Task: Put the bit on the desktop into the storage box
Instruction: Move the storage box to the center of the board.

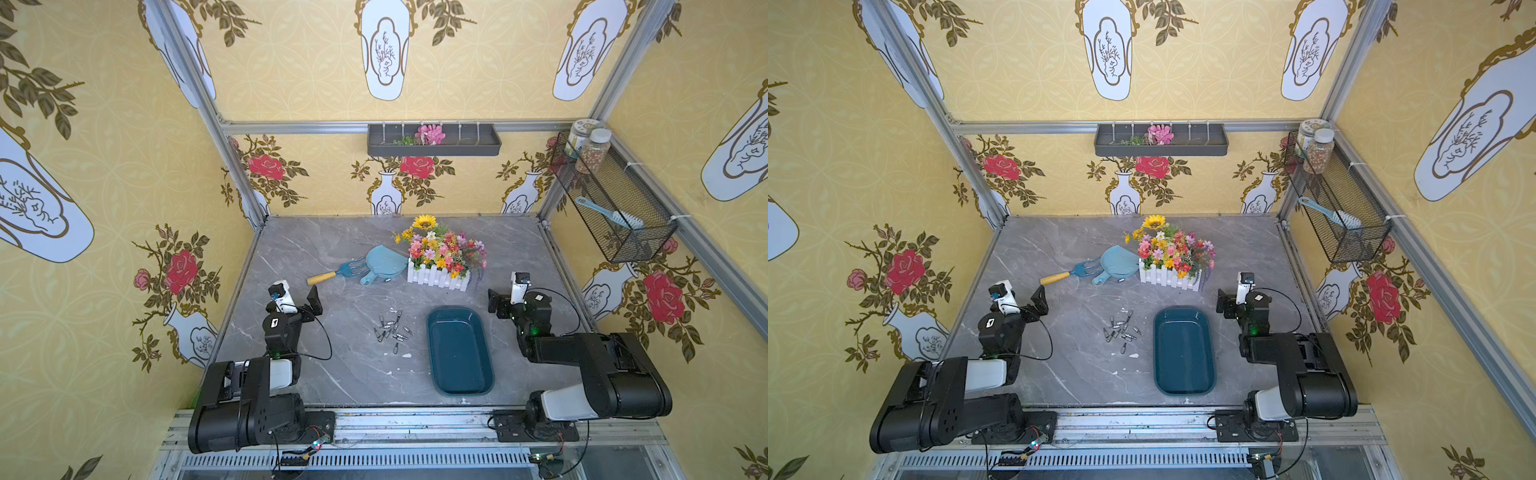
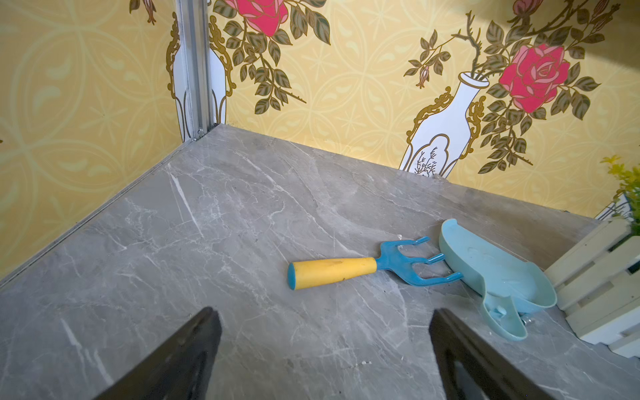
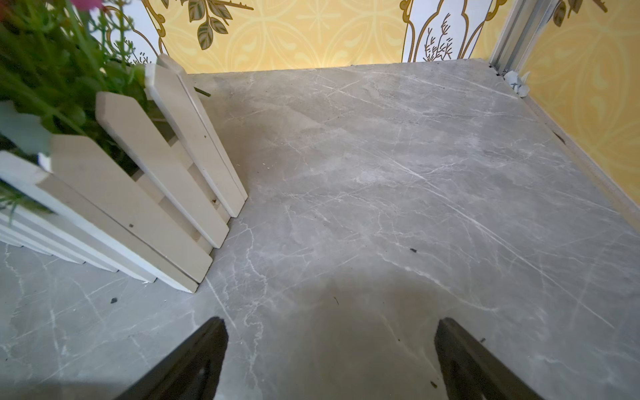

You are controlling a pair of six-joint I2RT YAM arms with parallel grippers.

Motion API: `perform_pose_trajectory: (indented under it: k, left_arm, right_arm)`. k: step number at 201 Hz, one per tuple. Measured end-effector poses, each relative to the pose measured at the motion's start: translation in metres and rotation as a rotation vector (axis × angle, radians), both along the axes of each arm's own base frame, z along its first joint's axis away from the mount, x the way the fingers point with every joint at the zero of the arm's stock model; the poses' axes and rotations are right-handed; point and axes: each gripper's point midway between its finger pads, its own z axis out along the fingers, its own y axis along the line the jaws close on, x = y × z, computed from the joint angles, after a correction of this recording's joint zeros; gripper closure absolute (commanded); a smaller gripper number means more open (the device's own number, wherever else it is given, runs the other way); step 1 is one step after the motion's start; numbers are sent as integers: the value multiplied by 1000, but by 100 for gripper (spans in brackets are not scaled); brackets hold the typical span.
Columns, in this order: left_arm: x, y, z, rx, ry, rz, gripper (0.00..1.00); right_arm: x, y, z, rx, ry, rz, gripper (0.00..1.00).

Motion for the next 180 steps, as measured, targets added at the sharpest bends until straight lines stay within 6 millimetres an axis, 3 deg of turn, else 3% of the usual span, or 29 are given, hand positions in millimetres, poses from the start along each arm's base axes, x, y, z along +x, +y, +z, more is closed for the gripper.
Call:
perform_pose_trajectory:
  k: [127, 141, 160, 180]
  left_arm:
    - [-1, 0, 5, 1, -16, 3, 0]
    - [-5, 2, 11, -3, -38, 16, 0]
    - [-16, 6, 26, -1, -99, 46, 0]
    - [-27, 12, 54, -4, -195, 84, 0]
  right_arm:
    - [0, -3, 2, 2, -4, -12, 3]
    - [-2, -9, 10, 4, -20, -36, 3]
    - [-4, -17, 38, 9, -81, -83, 3]
    - [-5, -20, 87, 45, -137, -117, 3]
